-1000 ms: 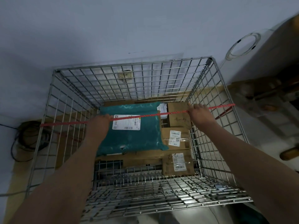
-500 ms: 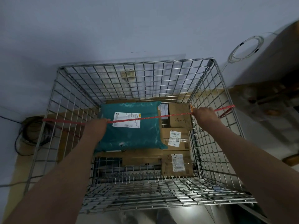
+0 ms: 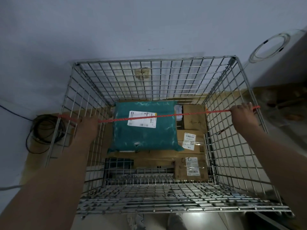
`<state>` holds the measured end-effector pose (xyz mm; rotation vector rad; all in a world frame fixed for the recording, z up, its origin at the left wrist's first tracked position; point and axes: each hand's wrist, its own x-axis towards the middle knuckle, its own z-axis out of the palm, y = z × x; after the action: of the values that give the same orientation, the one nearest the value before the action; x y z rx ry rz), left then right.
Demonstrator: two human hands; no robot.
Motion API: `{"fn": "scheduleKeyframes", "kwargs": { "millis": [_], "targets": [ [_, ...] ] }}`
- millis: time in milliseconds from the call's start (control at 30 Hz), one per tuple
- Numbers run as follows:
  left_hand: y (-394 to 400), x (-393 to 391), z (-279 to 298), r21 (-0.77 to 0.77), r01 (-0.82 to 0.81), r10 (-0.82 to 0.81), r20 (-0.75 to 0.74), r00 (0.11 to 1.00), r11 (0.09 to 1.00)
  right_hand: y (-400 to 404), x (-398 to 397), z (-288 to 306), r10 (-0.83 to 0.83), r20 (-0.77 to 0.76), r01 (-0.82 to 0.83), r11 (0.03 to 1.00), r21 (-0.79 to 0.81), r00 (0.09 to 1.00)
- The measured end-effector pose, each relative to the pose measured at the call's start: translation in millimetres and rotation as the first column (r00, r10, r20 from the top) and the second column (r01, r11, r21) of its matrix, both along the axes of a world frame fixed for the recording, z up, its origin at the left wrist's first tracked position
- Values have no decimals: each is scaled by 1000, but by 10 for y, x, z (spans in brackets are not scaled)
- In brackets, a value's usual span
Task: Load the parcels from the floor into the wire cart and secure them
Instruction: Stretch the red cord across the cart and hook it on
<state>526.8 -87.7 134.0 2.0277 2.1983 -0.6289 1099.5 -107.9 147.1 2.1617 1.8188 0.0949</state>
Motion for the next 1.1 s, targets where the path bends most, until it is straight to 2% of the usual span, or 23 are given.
{"fn": "scheduleKeyframes", "kwargs": {
  "millis": [100,200,300,433,500,600,667,800,1100],
  "targets": [
    [-3,-26,-39,-89,-7,4,-39,999,996,-30,88,-22,32,35,-30,997,-72,999],
    [-7,-117,-118,-93,7,-11,-34,999,996,-30,126,-48,48,51,-43,995,-90,998],
    [48,-84,-146,-101,-41,41,6,999,994,32,62,-4,9,96,5,989,-147,995],
    [166,174,-31,100,32,-31,-17,999,994,74,-213,98,-58,129,76,987,-138,990],
    [140,361,32,192,84,-98,65,993,978,67,-460,118,13,67,-8,996,-86,998],
    [-60,718,-57,251,188,-233,164,959,950,-54,-917,7,155,-34,-156,987,-39,987],
    [-229,857,-176,242,170,-226,226,948,955,-210,-1116,-147,175,-79,-178,984,-30,981],
    [-371,819,-433,232,159,-214,239,947,960,-432,-1167,-372,146,-89,-151,987,-57,985],
    [-207,893,-680,143,60,-103,317,943,988,-276,-1236,-585,29,-58,-39,982,-185,998]
  ]
}}
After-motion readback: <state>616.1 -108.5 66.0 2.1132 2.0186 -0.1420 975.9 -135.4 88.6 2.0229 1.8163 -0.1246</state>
